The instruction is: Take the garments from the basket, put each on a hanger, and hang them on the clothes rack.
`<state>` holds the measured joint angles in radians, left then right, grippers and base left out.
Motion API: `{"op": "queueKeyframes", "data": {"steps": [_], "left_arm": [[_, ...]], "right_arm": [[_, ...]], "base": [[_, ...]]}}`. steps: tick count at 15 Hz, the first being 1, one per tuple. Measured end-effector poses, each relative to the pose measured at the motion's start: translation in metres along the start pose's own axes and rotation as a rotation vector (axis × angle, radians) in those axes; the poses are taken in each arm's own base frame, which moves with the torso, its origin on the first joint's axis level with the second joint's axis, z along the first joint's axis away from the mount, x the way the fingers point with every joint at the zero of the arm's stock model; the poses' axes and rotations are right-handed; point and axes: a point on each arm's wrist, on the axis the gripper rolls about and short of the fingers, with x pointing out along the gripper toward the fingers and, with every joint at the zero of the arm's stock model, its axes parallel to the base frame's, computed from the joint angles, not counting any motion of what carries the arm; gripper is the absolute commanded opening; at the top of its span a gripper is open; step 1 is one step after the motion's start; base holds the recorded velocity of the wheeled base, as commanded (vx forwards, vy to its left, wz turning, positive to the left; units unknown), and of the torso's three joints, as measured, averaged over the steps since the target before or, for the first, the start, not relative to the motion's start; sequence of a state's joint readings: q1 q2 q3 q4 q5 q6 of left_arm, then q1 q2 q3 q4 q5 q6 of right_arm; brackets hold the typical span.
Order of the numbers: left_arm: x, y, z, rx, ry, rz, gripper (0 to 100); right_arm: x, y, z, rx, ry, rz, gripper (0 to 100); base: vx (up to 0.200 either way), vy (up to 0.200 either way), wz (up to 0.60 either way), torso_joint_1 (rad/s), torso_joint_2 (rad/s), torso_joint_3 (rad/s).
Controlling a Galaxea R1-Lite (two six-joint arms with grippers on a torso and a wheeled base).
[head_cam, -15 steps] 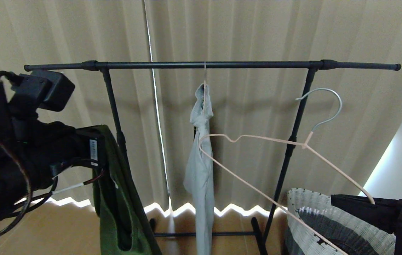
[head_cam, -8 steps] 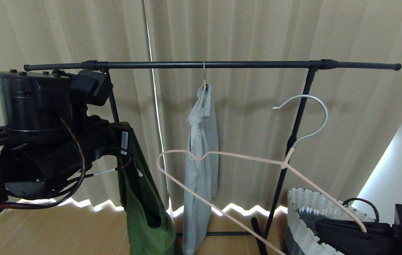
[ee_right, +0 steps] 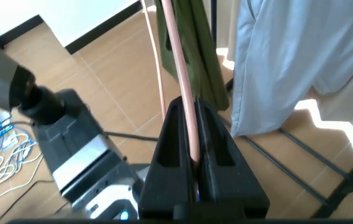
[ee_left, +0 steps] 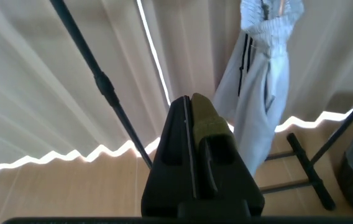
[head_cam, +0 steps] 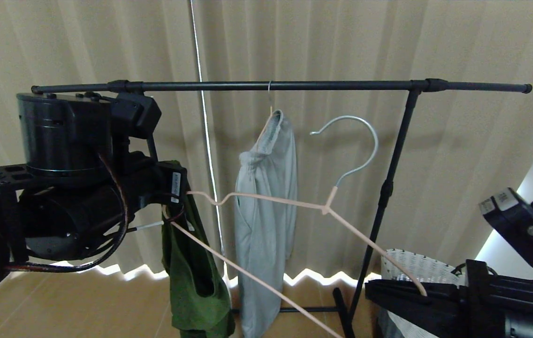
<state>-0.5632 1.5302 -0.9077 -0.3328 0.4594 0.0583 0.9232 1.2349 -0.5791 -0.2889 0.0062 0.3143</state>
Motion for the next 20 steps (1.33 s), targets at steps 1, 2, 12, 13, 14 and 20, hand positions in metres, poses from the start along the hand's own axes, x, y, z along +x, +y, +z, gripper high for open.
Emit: {"op": "queueKeyframes", "data": {"steps": [1,2,12,13,14,20], "left_arm": [[0.000,0.000,0.000,0.000,0.000,0.001,0],[0.000,0.000,-0.001,0.001,0.003,0.001,0],[0.001,0.003,0.000,0.004,0.004,0.061,0],[0.001,0.003,0.000,0.004,0.003,0.062,0],[0.001,0.003,0.000,0.004,0.004,0.062,0],[-0.002,-0.001,0.000,0.008,0.001,0.046,0]], "right_arm": [[0.007,-0.001,0.002,0.002,-0.002,-0.006,0],[0.013,-0.001,0.005,0.005,-0.004,-0.014,0],[0.024,-0.009,0.010,0.018,0.007,-0.072,0],[0.023,-0.010,0.011,0.019,0.001,-0.074,0],[0.021,-0.010,0.011,0.020,-0.003,-0.074,0],[0.023,-0.009,0.018,0.019,-0.031,-0.069,0]], "base": [[0.000,0.000,0.00,0.000,0.00,0.000],[0.000,0.000,0.00,0.000,0.00,0.000],[0.000,0.000,0.00,0.000,0.00,0.000],[0.000,0.000,0.00,0.000,0.00,0.000],[0.000,0.000,0.00,0.000,0.00,0.000],[0.000,0.000,0.00,0.000,0.00,0.000]]}}
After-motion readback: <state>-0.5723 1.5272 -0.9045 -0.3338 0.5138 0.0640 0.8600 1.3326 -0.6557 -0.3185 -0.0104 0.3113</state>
